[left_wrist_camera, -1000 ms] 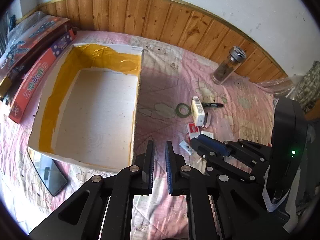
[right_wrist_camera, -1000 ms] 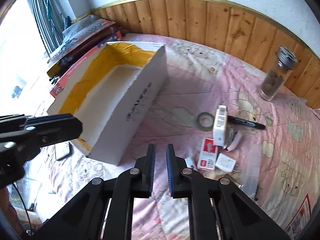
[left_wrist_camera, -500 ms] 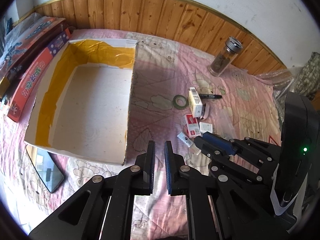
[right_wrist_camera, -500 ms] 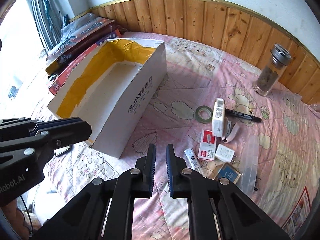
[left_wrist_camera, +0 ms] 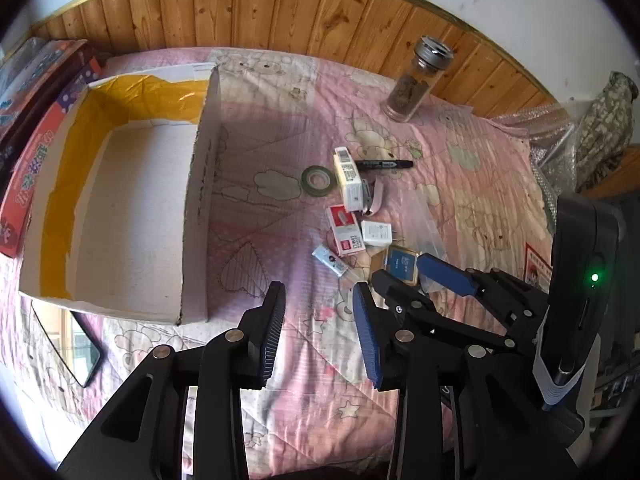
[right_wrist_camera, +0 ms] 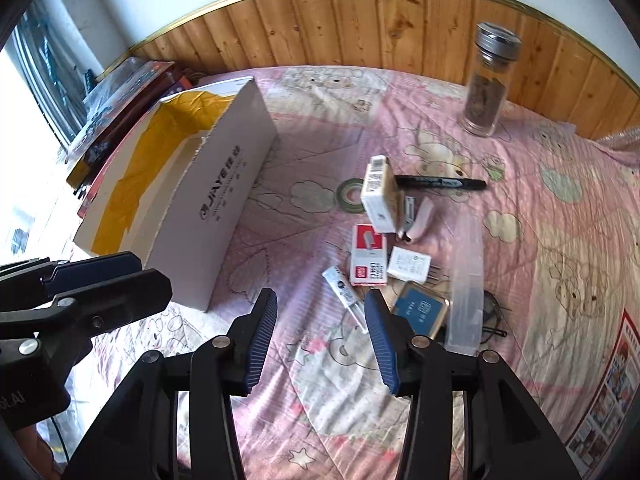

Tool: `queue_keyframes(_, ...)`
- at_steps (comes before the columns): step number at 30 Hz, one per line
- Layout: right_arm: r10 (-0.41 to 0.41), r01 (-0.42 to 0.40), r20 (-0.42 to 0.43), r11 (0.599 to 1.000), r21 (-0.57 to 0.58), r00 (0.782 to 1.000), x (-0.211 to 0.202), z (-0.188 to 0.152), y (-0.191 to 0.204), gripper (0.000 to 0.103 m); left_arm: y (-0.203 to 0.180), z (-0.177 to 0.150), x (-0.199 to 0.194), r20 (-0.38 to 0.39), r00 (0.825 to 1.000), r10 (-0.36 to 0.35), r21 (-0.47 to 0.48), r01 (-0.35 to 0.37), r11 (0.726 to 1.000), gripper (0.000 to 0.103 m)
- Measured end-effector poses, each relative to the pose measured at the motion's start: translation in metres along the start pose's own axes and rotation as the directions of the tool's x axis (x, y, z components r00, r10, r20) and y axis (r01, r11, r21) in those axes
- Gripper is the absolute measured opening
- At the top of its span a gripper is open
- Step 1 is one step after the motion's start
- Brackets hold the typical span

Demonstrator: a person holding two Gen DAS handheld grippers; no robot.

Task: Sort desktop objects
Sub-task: 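Move left tool to cream barcode carton while right tool reaches clear plastic box, then close left tool on cream carton while right tool closes on clear plastic box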

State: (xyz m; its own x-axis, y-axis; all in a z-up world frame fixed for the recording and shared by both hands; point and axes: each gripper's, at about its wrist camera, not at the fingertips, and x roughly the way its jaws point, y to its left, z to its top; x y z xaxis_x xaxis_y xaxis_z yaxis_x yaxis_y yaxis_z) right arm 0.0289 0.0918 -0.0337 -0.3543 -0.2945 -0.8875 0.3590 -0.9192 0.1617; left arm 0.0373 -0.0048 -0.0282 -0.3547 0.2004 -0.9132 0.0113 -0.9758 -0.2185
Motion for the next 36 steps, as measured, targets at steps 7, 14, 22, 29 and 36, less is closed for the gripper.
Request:
queue_keyframes(7,-0.015,0.017,-0.025,0.997,0.081,1.0,0.009,-0.009,-0.031,0.05,-0.02,0.007,0.021,-0.057,0.998,-0.015,0.035,0.017,0.999,0.039)
queue_keyframes(14,-0.022,0.03,-0.054,0.99,0.139,0.998,0.019,-0.011,-0.058,0.05,-0.038,0.019,0.047,-0.099,0.995,-0.017,0.06,0.023,0.998,0.039)
queue_keyframes(22,-0.014,0.025,-0.061,0.982,0.188,0.998,0.03,-0.009,-0.085,0.05,-0.053,0.036,0.09,-0.179,0.983,-0.034,0.055,0.045,0.997,0.04)
queue_keyframes(29,0.042,-0.051,0.036,0.949,0.31,0.998,0.014,-0.005,-0.128,0.05,-0.06,0.071,0.12,-0.184,0.983,-0.018,0.052,0.028,0.998,0.042)
queue_keyframes(36,0.056,-0.045,-0.035,0.967,0.251,0.998,0.041,0.001,-0.139,0.05,-0.056,0.104,0.154,-0.202,0.979,0.019,0.037,-0.012,0.999,0.043)
